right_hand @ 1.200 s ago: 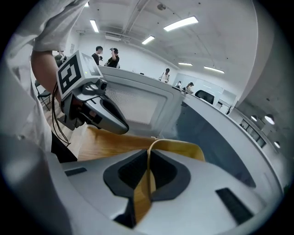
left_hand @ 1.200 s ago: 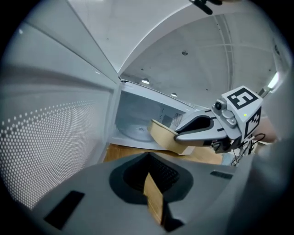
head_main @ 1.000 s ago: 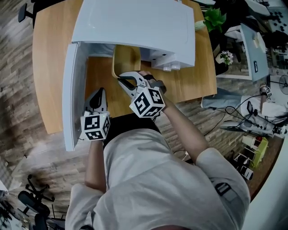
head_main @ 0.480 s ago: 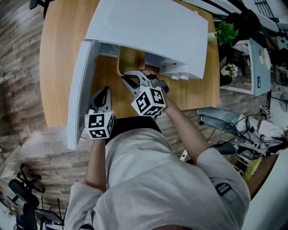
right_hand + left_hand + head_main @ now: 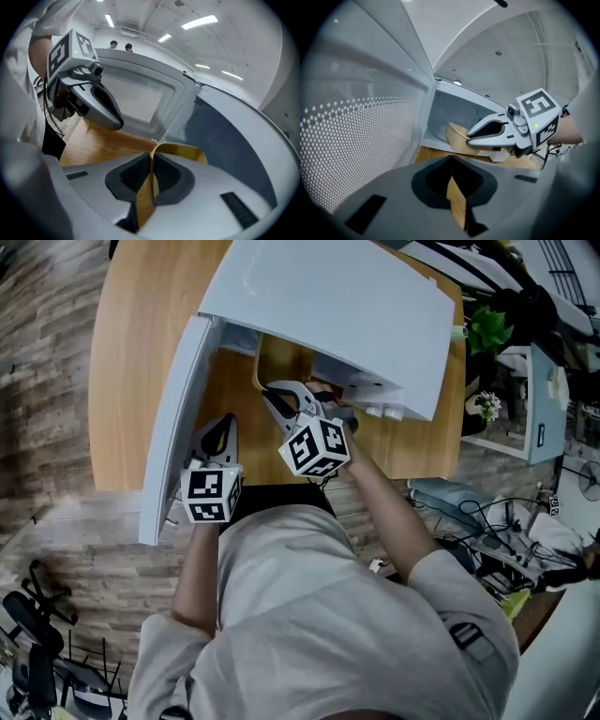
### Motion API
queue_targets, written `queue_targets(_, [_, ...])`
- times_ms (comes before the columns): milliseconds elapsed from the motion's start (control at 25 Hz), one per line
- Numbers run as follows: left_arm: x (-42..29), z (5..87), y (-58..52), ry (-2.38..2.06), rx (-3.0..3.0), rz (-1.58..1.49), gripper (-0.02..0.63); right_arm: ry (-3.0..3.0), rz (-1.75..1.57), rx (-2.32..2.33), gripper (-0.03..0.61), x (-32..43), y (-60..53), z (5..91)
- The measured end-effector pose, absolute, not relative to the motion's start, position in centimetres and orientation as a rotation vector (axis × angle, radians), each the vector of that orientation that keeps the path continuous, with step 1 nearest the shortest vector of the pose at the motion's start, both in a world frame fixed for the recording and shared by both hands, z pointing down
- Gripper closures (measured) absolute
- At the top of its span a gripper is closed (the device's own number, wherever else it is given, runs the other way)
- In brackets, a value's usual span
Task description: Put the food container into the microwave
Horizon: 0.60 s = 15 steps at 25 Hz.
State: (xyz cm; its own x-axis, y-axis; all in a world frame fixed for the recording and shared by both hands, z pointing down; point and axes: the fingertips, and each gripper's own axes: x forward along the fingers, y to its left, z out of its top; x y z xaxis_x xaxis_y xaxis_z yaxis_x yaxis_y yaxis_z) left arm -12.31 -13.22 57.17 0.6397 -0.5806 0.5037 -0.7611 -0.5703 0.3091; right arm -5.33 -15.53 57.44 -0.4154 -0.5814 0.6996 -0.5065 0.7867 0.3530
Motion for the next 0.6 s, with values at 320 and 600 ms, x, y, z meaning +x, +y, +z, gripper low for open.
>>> queue_targets(320, [-11.9, 57.2, -13.9, -1.058, 2.367, 0.496, 0.601, -2.077, -0.11, 0.822, 0.545, -4.4, -17.0, 57.6])
queue_targets(600, [-11.2, 57.5, -14.0, -1.054, 2.372, 0.51, 0.601, -2.066, -0.11, 0.836, 0.545, -3.6, -17.8, 58.0])
